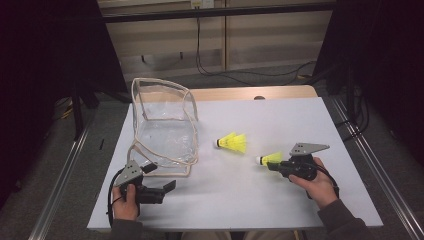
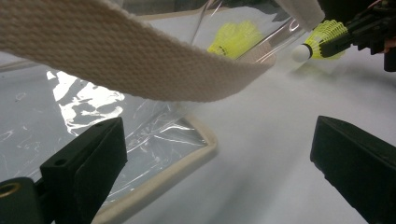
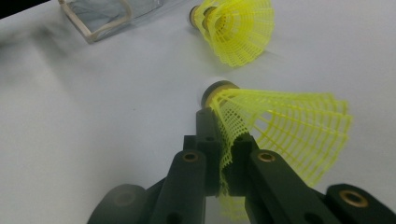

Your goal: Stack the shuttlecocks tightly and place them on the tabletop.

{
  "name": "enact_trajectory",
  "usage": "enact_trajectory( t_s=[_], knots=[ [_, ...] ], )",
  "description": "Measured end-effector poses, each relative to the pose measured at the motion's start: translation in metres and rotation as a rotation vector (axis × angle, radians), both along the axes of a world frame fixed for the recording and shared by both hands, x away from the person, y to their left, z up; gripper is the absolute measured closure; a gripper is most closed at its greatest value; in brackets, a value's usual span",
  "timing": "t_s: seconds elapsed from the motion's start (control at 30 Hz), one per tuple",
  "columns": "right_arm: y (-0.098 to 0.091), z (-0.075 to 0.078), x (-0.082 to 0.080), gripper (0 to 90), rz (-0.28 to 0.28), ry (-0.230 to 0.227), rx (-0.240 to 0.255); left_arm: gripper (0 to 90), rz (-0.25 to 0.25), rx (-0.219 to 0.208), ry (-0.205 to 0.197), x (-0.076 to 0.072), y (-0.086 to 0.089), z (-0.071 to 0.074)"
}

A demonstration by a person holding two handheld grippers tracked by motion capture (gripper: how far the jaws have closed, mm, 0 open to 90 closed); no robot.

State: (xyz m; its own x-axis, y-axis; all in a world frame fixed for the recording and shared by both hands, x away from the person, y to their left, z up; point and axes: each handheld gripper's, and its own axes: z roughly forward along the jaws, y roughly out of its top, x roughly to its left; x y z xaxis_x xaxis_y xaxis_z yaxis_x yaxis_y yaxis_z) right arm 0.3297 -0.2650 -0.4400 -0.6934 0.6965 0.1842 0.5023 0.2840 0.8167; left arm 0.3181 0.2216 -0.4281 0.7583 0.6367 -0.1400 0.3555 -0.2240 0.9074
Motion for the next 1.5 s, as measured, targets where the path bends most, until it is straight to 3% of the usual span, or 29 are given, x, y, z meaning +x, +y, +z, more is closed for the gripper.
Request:
enact_trajectory(
  t_s=[1.5],
  knots=[
    [0.004,0.002,0.021,87.6,-0.024,-0.013,0.007,3.6,-0.002,0.001,0.001,0.000,-0.001,-0.001]
  ],
)
